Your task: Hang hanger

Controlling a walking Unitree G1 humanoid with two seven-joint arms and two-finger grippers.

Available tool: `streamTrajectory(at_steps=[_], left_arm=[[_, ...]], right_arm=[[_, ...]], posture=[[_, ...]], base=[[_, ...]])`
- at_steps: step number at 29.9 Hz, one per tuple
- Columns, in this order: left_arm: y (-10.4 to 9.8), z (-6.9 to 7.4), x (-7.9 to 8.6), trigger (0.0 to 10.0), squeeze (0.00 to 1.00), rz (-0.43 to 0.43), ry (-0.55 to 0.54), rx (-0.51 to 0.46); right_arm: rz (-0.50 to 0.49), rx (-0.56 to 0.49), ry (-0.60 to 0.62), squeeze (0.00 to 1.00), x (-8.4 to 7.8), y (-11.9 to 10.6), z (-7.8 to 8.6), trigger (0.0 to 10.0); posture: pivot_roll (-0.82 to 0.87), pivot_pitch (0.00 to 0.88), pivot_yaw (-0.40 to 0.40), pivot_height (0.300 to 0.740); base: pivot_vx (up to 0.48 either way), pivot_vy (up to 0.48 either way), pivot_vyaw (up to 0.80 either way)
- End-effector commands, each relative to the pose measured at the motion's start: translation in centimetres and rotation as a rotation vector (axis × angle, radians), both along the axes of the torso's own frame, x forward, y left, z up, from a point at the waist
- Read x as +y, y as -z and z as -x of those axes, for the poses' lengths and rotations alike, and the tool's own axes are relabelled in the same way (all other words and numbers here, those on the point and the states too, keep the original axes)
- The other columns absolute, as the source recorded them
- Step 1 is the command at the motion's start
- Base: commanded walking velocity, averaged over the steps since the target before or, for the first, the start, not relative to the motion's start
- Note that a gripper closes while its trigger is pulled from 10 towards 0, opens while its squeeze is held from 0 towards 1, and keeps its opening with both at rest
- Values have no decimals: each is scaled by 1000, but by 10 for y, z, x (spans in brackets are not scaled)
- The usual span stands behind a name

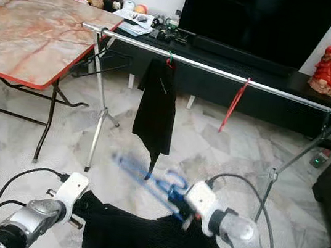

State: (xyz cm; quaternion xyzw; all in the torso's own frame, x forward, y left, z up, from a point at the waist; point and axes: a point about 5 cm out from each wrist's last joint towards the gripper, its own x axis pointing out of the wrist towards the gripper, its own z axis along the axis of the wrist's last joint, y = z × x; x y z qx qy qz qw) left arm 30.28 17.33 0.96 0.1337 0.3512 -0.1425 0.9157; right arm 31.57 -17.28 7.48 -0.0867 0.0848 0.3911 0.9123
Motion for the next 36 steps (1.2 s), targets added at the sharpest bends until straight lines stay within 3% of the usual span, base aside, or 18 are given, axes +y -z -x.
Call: streamTrajectory(at_steps=[1, 2, 3, 4, 7, 13, 14, 15, 16, 19, 21, 24, 27, 29, 33, 36], left_arm=[[-5, -2, -2, 0, 0, 19, 36, -9], [-10, -4, -7, 0, 0, 47, 78, -29], [-10, -4, -7, 0, 0, 47, 78, -29], [-14, -5, -13, 0, 0, 93, 114, -40], [-20, -6, -22, 0, 0, 160, 163, -44], [-26, 1, -35, 0, 0, 252, 296, -36], [-32, 3, -42, 0, 0, 328, 328, -48], [-32, 3, -42, 0, 0, 328, 328, -48], [-45, 5, -48, 0, 0, 428, 379, -84], [-58, 7, -54, 0, 0, 519, 440, -122], [-76, 12, -61, 0, 0, 604, 540, -164], [-91, 16, -67, 0, 0, 684, 610, -202], [-120, 25, -82, 0, 0, 812, 737, -250], [-143, 35, -93, 0, 0, 924, 847, -282], [-172, 49, -103, 0, 0, 1039, 969, -331], [-181, 56, -104, 0, 0, 1090, 1011, -336]], right_arm=[[-193, -79, 101, 0, -2, -23, -12, 10000], [-295, -97, 170, 0, 1, -26, -15, 10000], [-295, -97, 170, 0, 1, -26, -15, 10000], [-392, -97, 212, 0, 5, -27, -17, 10000], [-466, -146, 304, 0, 7, -29, -20, 10000], [-550, -227, 627, 0, -11, -35, -29, 10000], [-512, -237, 669, 0, -13, -33, -29, 10000], [-512, -237, 669, 0, -13, -33, -29, 10000], [-496, -206, 644, 0, -7, -28, -28, 10000], [-500, -199, 633, 0, -2, -25, -27, 10000], [-572, -148, 653, 0, 1, -21, -28, 10000], [-623, -55, 648, 0, 5, -14, -29, 10000], [-313, 40, 508, 0, 23, 8, -24, 10000], [-186, -1, 514, 0, 23, 13, -21, 10000], [-111, -72, 728, 0, 0, 11, -22, 10000], [-108, -73, 829, 0, -11, 13, -21, 10000]], posture=[[111, 5, -135, 740], [112, 6, -135, 740], [112, 6, -135, 740], [118, 6, -134, 740], [124, 5, -134, 740], [122, 5, -133, 740], [121, 5, -134, 740], [121, 5, -134, 740], [125, 7, -136, 740], [129, 8, -137, 740], [129, 7, -138, 740], [130, 6, -139, 740], [134, 2, -140, 740], [135, 0, -141, 740], [138, 0, -141, 740], [143, 0, -140, 740]], base=[[0, 0, 0], [0, 0, 0], [0, 0, 0], [0, 0, 0], [0, 0, 0], [0, 0, 0], [0, 0, 0], [0, 0, 0], [0, 0, 0], [0, 0, 0], [0, 0, 0], [0, 0, 0], [0, 0, 0], [0, 0, 0], [0, 0, 0], [0, 0, 0]])
